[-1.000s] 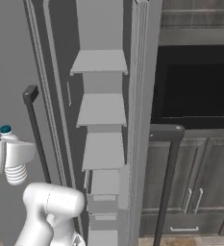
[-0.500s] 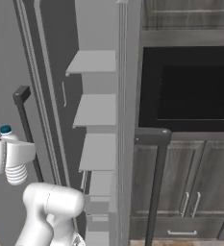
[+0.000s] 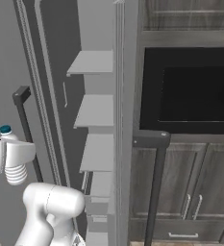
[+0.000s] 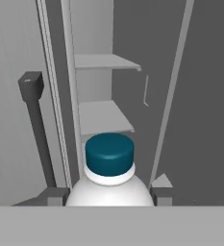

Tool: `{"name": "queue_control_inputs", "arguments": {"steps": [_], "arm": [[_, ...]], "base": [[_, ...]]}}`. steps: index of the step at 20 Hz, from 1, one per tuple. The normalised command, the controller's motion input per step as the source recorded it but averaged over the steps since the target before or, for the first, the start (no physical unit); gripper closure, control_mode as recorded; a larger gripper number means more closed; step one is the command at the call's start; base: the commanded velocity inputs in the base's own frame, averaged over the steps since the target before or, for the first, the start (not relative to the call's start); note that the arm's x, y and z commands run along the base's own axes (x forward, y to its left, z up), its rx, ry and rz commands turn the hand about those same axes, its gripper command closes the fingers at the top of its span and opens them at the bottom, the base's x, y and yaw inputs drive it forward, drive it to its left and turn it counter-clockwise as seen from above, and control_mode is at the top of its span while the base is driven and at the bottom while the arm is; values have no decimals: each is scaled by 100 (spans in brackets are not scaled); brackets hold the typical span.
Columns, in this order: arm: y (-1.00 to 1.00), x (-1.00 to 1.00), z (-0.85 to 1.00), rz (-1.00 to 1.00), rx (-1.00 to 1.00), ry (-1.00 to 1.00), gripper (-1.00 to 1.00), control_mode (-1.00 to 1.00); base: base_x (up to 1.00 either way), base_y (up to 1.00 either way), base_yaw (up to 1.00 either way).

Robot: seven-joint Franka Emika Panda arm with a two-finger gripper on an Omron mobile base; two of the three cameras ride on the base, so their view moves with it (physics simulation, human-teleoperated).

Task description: Take the bottled waters from the counter and place them in the freezer to freeze. Close the freezer door after placing the bottles.

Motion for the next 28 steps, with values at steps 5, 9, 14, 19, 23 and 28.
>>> {"name": "queue_control_inputs", "arguments": {"steps": [5, 9, 14, 19, 23, 28], "arm": [[0, 0, 0, 0, 0, 0, 100, 100], [0, 0, 0, 0, 0, 0, 100, 100], [0, 0, 0, 0, 0, 0, 100, 100], [0, 0, 0, 0, 0, 0, 100, 100], [0, 0, 0, 0, 0, 0, 100, 100], [0, 0, 0, 0, 0, 0, 100, 100]], "base": [[30, -25, 5], [28, -30, 5], [31, -33, 6], [34, -30, 5], [12, -7, 1], [5, 0, 1]]}}
